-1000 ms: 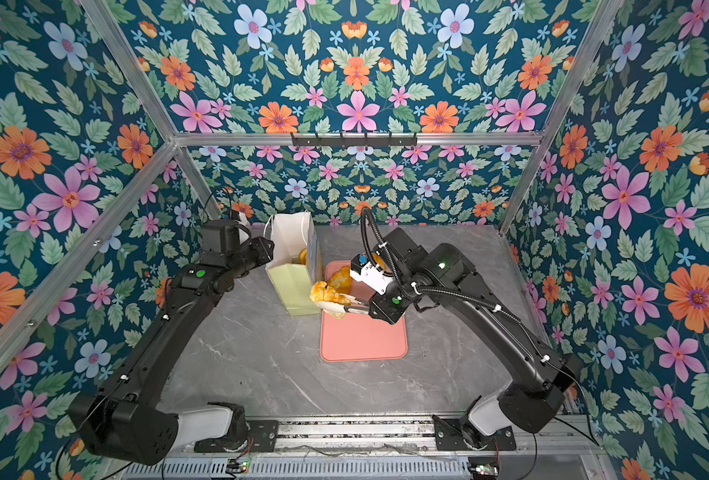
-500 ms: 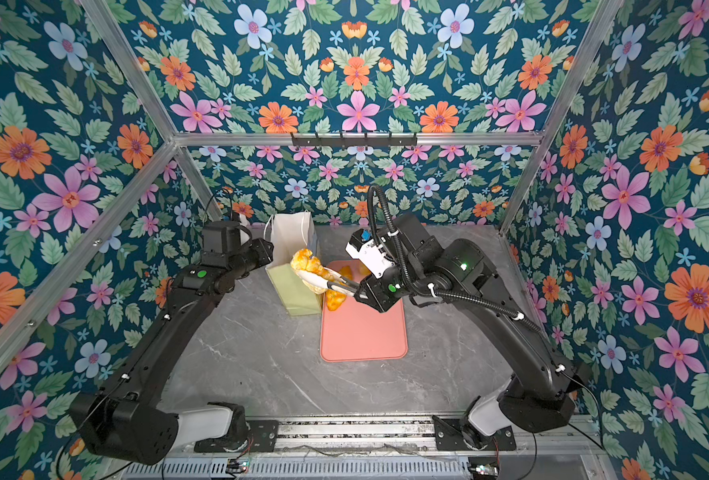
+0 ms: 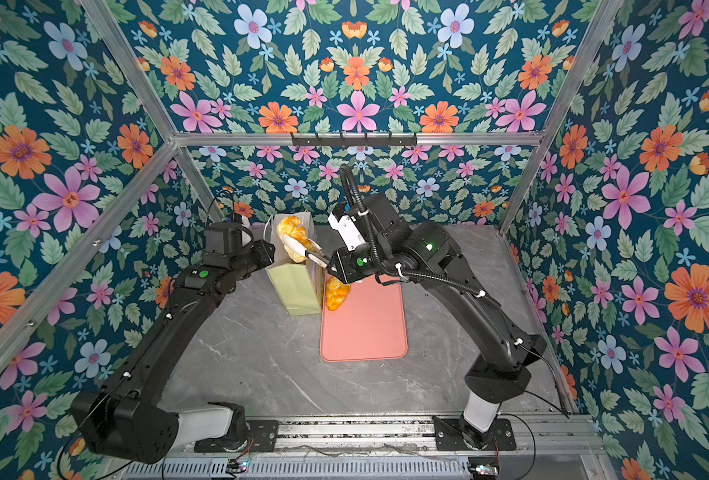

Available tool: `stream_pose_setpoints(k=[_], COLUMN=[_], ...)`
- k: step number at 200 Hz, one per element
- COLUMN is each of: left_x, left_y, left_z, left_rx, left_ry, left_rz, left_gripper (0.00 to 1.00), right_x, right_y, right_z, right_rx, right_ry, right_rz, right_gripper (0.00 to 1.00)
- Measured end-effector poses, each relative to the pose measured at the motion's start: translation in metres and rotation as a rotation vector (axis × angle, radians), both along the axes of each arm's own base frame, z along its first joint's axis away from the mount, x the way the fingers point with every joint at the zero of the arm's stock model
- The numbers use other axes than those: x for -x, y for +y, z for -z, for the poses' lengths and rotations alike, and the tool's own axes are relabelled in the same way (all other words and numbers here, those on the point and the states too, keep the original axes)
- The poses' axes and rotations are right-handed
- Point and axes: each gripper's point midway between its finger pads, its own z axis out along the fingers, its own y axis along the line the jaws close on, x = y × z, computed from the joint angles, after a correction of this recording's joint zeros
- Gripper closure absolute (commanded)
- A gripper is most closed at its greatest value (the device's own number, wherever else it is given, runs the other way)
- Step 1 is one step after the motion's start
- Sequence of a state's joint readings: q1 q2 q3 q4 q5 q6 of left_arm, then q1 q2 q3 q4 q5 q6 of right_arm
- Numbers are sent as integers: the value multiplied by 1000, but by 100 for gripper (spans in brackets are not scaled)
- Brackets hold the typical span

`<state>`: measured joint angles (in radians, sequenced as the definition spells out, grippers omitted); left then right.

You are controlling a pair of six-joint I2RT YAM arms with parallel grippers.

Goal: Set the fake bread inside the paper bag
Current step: 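Carry the braided loaf with the tongs to the bag opening, then lower the braided loaf into the paper bag with the tongs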

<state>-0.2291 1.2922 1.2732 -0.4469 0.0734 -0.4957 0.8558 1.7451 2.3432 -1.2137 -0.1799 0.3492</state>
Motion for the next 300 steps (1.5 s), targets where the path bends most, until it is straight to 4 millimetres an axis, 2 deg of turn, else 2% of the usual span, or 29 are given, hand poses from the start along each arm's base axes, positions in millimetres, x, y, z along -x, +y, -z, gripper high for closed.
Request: stream_pose_setpoints(k=[36, 90, 126, 181, 203, 231, 269, 300], left_x=[0, 0, 0, 0, 0, -1, -5, -9], left_y=[0, 0, -1, -1, -1, -1, -1, 1], left_z=[4, 4, 4, 4, 5, 4, 9, 16], left_rx=[-1, 17, 24, 35, 39, 41, 37, 24], left_ry=[7, 10, 12, 15, 15, 12, 16, 31], left_rz=[-1, -10, -13, -20, -22, -22, -26, -41], left_gripper=[69, 73, 77, 86, 86, 74, 75, 82], right_x=[-4, -2, -17, -27, -31, -32, -32, -32], right_y=[16, 37, 38, 44, 45, 46, 45, 45], right_z=[-8, 2, 3, 9, 14, 16, 15, 17], right_rx=[-36, -50, -48, -29, -15, -12, -13, -8], right_ry=[6, 13, -5, -11, -1, 3, 4, 7], right_rz=[8, 33, 98, 122, 139, 143, 147, 152], right_gripper=[81, 81, 81, 79, 79, 79, 79, 79])
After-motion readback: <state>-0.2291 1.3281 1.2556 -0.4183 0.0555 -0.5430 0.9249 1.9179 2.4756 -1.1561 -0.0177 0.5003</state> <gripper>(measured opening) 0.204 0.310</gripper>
